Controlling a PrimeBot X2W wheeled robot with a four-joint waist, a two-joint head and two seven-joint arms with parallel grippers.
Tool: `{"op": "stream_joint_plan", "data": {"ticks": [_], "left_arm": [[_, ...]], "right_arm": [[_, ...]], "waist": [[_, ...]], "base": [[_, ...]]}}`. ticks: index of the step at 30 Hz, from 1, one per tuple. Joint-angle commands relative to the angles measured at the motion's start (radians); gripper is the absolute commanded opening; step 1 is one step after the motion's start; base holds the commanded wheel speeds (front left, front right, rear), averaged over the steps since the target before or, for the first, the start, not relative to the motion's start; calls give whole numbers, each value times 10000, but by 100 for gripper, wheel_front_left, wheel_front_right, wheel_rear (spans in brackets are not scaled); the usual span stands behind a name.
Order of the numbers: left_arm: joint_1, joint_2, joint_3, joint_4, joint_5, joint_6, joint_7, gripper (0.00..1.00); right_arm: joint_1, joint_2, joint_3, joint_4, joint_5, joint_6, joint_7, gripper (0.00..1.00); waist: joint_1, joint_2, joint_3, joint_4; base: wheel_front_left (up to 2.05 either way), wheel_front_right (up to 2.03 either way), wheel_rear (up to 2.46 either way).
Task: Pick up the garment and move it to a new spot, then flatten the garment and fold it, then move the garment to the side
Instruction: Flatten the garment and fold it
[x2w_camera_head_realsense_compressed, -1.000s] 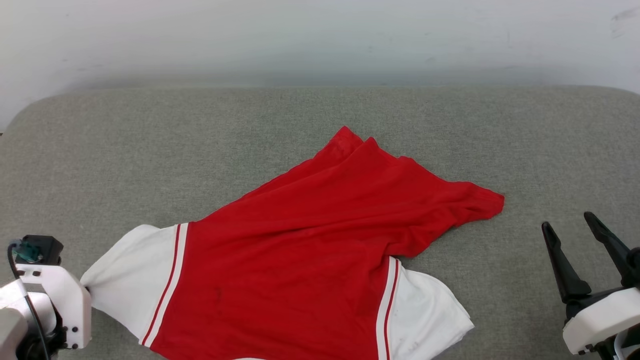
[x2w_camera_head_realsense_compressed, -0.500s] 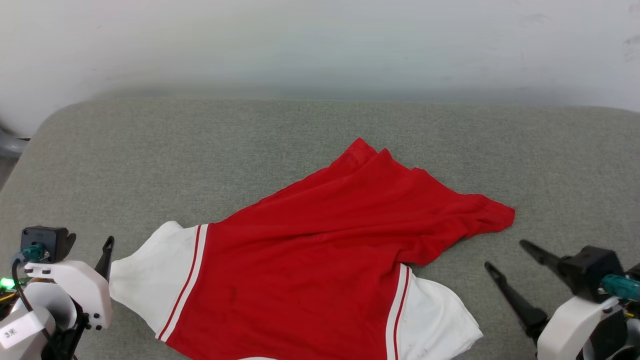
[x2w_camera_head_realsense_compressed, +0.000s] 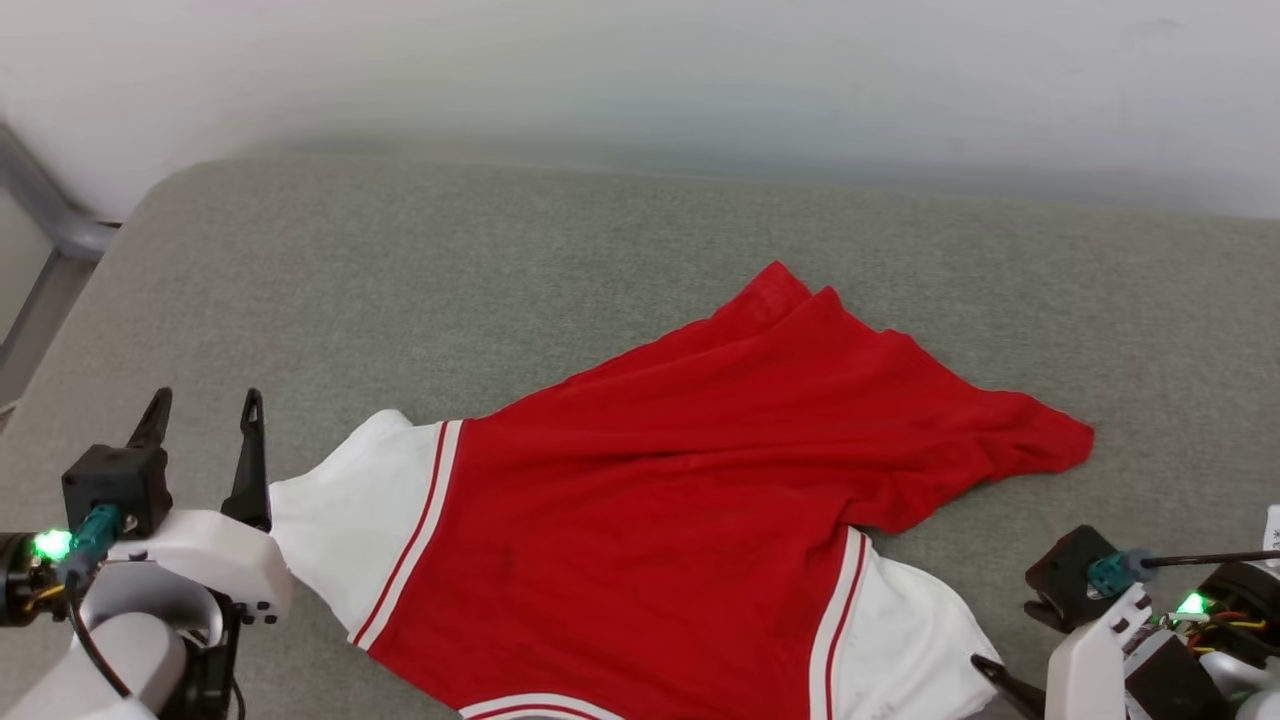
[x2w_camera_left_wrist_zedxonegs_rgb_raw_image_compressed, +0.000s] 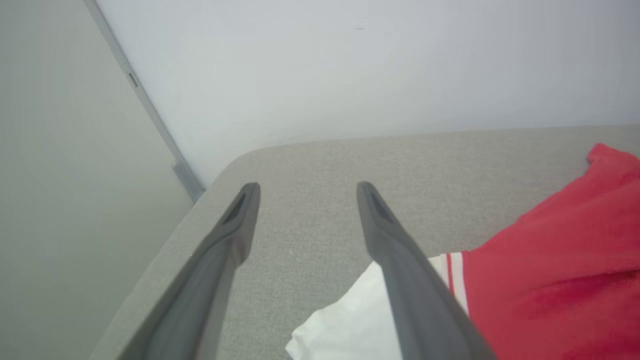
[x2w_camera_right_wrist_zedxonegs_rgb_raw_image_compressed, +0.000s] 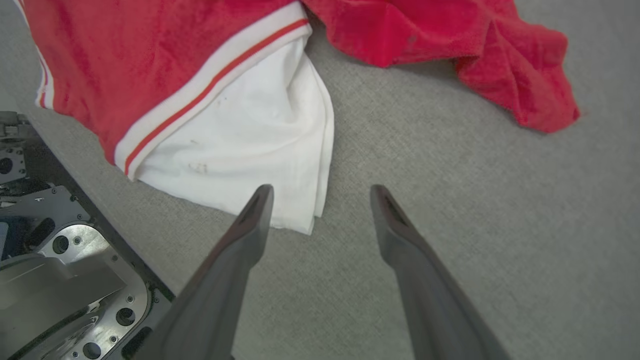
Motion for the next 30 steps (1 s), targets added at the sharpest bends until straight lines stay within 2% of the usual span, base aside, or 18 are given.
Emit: {"op": "stream_joint_plan", "data": {"ticks": [1, 5, 6, 11, 12, 13, 17, 18, 19, 20, 24, 30], "left_arm": [[460, -250, 457, -427, 469, 292, -62, 100], [1324, -982, 1602, -1313, 1633, 648, -65, 100], [1324, -982, 1602, -1313, 1633, 648, -65, 100], [2397, -2037, 2866, -1958, 3002, 759, -56, 100], [2592, -2256, 3076, -2039, 3256, 746, -56, 100], [2932, -2704, 3417, -2145, 3620, 578, -57, 100], [3309, -3393, 4049, -2147, 4198, 157, -57, 100], [3354, -3556, 4195, -2145, 4321, 53, -57, 100], [3427, -3694, 4332, -2138, 4458, -52, -57, 100], [3502, -3825, 4469, -2132, 4567, -158, -57, 100], [3678, -4205, 4917, -2053, 5001, -575, -58, 100], [3813, -4504, 5434, -1908, 5485, -1157, -58, 100]], "right_arm": [[-298, -23, 249, 313, 160, -14, -13, 100], [-661, -178, 900, 1057, 275, -14, -64, 100], [-661, -178, 900, 1057, 275, -14, -64, 100], [-933, -148, 1719, 1933, 550, -14, -293, 100], [-916, -93, 1873, 2152, 649, -14, -336, 100], [-945, -5, 2195, 2552, 643, -11, -510, 100], [-929, 297, 2829, 3371, 706, -9, -968, 100], [-909, 377, 3014, 3538, 744, 3, -1075, 69], [-872, 489, 3144, 3683, 887, 8, -1215, 16], [-882, 601, 3169, 3768, 992, 12, -1415, 0], [-1238, 509, 2675, 3921, 1084, -12, -2188, 0], [-1094, 190, 1070, 3952, 1057, -17, -2937, 0]], "waist": [[0, 0, 160, 231], [0, 0, 300, 520], [0, 0, 300, 520], [0, 0, 420, 770], [0, 0, 437, 798], [0, 0, 474, 845], [0, 0, 488, 882], [0, 0, 482, 889], [0, 0, 468, 883], [0, 0, 455, 865], [0, 0, 346, 713], [0, 0, 131, 418]], "base": [[0, 0, 0], [0, 0, 0], [0, 0, 0], [0, 0, 0], [0, 0, 0], [0, 0, 0], [0, 0, 0], [0, 0, 0], [0, 0, 0], [0, 0, 0], [0, 0, 0], [0, 0, 0]]}}
